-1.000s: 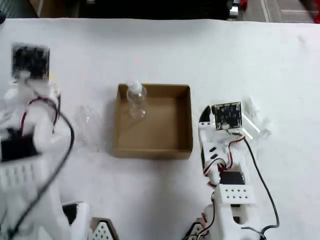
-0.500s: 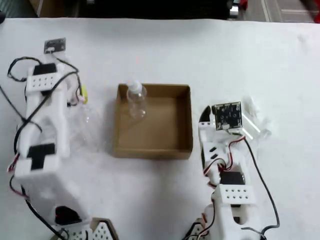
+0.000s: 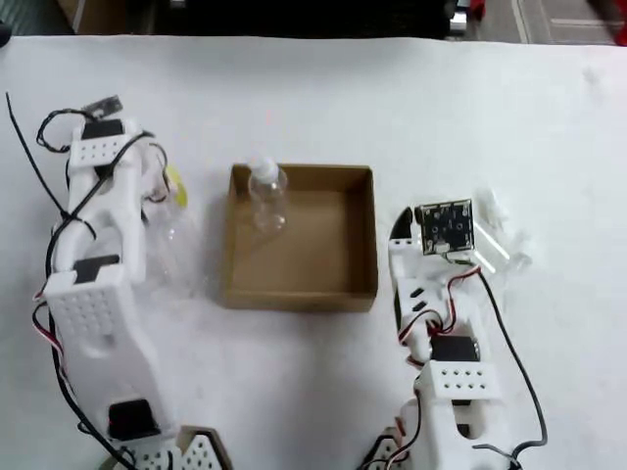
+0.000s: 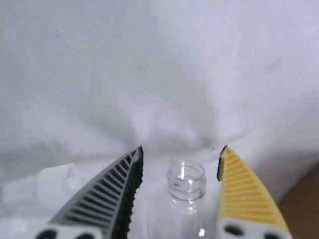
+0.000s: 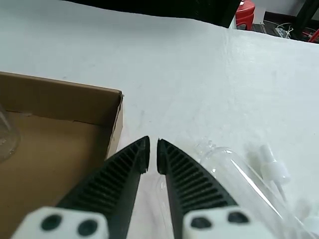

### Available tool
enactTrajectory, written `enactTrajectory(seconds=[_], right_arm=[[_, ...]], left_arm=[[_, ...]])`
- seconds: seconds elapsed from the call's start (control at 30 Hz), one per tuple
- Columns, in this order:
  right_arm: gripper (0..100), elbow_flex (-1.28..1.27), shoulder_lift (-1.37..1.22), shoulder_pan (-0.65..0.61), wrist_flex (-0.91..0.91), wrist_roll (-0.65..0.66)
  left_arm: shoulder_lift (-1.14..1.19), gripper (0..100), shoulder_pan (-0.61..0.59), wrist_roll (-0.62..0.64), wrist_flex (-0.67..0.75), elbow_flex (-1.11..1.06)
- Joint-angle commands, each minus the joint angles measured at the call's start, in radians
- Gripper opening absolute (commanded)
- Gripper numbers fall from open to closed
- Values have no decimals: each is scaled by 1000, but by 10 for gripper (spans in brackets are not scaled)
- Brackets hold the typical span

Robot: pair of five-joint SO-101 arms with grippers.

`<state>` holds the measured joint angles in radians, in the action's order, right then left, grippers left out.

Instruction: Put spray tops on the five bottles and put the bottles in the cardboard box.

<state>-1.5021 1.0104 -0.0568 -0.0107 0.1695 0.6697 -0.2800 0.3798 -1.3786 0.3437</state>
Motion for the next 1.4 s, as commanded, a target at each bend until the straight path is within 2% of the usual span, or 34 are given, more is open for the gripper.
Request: enactTrajectory(seconds=[0.0, 0.27, 0.5, 0.8, 1.1, 1.37], right_arm=[[18, 9, 10, 5, 21, 2], [18, 9, 10, 5, 21, 2], [18, 9, 10, 5, 21, 2], [18, 9, 10, 5, 21, 2], [18, 9, 10, 12, 21, 2], [18, 9, 13, 12, 21, 2]], left_arm=[[-8, 169, 16, 11, -34, 58], [-8, 22, 16, 11, -31, 58], [-59, 22, 18, 11, -72, 60], [-363, 22, 21, 11, -189, 58], [-639, 22, 174, 6, -325, 54], [-868, 23, 317, 3, -334, 49]])
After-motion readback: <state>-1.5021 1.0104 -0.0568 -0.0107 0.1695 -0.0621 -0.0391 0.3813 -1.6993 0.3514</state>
